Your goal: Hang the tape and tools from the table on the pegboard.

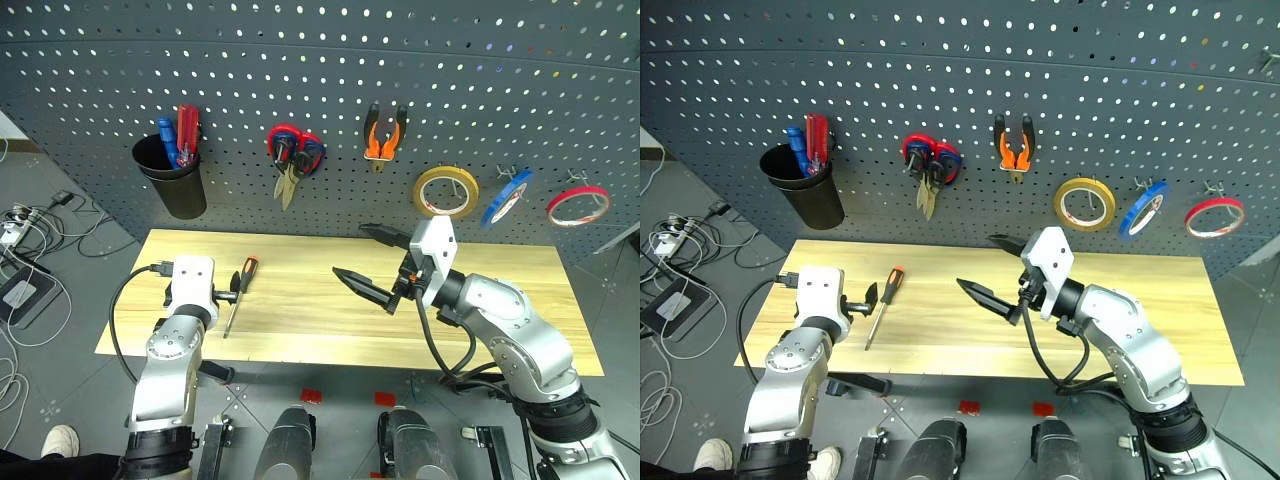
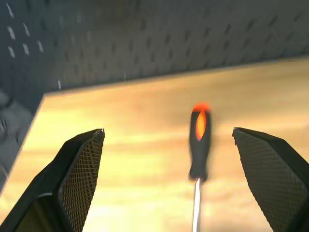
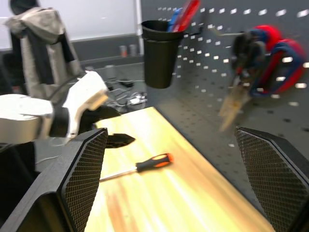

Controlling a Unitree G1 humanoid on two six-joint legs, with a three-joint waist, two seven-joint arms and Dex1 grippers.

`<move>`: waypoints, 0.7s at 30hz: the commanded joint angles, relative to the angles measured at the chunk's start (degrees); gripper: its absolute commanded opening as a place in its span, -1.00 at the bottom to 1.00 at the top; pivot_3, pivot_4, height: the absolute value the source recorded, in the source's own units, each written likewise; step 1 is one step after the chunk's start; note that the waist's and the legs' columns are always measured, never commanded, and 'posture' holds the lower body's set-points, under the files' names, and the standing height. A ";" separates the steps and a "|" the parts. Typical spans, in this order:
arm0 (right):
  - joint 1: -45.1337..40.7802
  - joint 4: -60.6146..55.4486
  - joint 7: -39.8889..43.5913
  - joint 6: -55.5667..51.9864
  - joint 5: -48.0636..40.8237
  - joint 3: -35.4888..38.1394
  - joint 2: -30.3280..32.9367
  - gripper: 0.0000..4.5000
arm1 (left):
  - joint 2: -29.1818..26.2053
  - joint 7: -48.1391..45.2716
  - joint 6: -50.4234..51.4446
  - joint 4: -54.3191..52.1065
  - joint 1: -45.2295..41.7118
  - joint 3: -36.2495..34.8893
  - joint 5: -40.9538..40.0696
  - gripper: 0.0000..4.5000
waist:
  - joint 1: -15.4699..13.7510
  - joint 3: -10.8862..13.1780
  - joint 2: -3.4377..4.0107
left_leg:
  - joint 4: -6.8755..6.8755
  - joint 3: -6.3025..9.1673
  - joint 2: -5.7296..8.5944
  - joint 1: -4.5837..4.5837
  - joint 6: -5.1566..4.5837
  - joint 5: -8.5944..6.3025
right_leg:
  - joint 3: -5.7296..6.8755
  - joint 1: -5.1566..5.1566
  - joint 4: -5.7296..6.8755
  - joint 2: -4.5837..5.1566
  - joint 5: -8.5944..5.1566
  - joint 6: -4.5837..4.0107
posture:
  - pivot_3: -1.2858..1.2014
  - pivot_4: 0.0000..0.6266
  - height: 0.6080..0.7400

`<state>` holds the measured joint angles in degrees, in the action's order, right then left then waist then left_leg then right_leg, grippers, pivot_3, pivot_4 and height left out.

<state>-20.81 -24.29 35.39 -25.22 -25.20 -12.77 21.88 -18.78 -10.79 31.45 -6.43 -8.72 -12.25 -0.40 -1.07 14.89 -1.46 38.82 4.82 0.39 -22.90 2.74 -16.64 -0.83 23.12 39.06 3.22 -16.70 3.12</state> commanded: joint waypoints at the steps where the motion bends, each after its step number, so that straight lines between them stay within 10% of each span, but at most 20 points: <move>1: -1.36 0.01 0.12 -0.91 0.96 -1.02 -0.86 1.00 | -3.32 -3.60 3.39 3.29 -3.37 -0.05 -1.78 0.99 | -0.02 1.20 0.01 | 0.02 0.00 0.00 0.00 0.00 0.00 | -0.01 0.01 0.04 0.00 0.00 0.00 | 0.13 0.23 1.00; 21: -4.73 1.86 -0.01 -3.80 2.58 -1.73 -3.91 1.00 | -9.28 -12.28 4.97 22.04 -18.13 5.86 -2.99 0.99 | 0.75 8.33 -0.11 | 0.17 -0.16 -0.08 -0.57 0.04 0.02 | -0.10 0.96 0.88 -0.02 0.00 0.00 | 0.11 0.55 1.00</move>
<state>-25.49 -21.03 34.63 -29.43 -22.62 -14.77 17.79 -27.28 -23.11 36.37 15.57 -27.00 -6.49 -3.45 -0.32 23.22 -1.57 39.02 4.66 0.31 -23.59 2.79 -16.61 -0.92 24.16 39.97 3.21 -16.70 3.12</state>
